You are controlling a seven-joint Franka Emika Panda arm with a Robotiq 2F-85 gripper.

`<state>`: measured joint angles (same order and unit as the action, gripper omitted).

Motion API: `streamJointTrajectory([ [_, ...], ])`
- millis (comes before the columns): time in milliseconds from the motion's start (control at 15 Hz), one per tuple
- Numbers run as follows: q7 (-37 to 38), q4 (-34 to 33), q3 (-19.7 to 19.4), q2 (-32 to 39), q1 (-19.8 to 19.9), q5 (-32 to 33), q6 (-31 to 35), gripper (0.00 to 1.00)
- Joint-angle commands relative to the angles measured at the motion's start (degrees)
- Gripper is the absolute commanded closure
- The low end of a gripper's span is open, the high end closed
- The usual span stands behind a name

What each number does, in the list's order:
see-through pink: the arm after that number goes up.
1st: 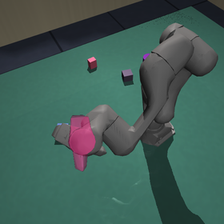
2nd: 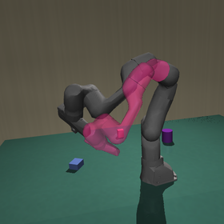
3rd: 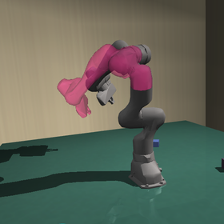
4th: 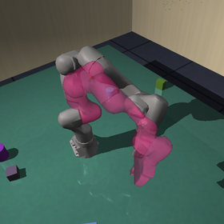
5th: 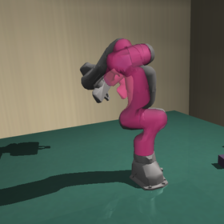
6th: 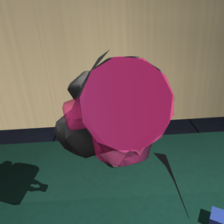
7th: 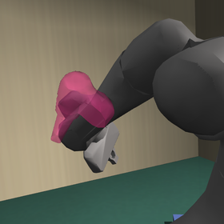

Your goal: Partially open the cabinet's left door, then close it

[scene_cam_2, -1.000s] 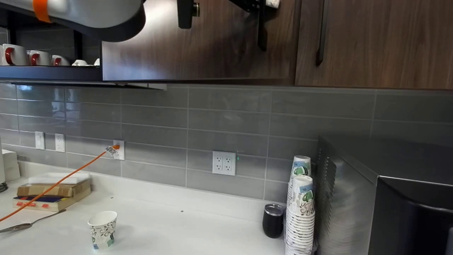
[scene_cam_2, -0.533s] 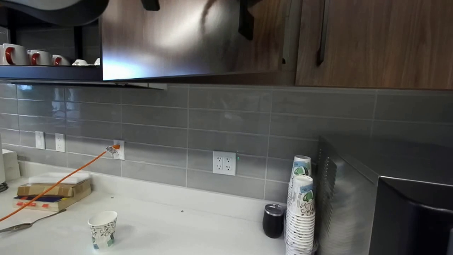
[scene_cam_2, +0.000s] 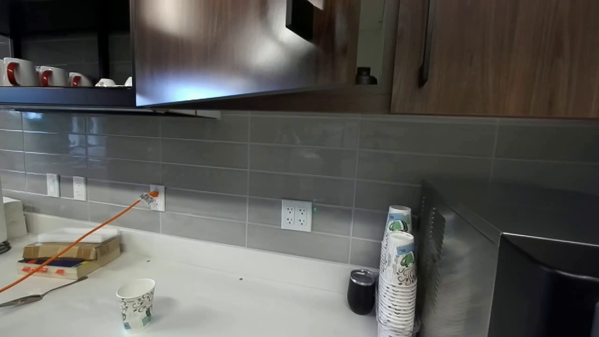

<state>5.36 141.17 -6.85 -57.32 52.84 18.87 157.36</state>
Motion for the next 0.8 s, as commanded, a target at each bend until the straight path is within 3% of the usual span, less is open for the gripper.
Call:
streamJointTrajectory([
  [0, -8.1, 1.6, -5.4, -2.0, -3.0, 0.4, -5.1, 0.0],
  [333, -13.8, 2.0, -8.9, -4.8, -7.6, 1.6, -10.0, 0.0],
  [733, -17.1, 2.4, -11.2, -7.6, -10.1, 3.1, -12.5, 0.0],
])
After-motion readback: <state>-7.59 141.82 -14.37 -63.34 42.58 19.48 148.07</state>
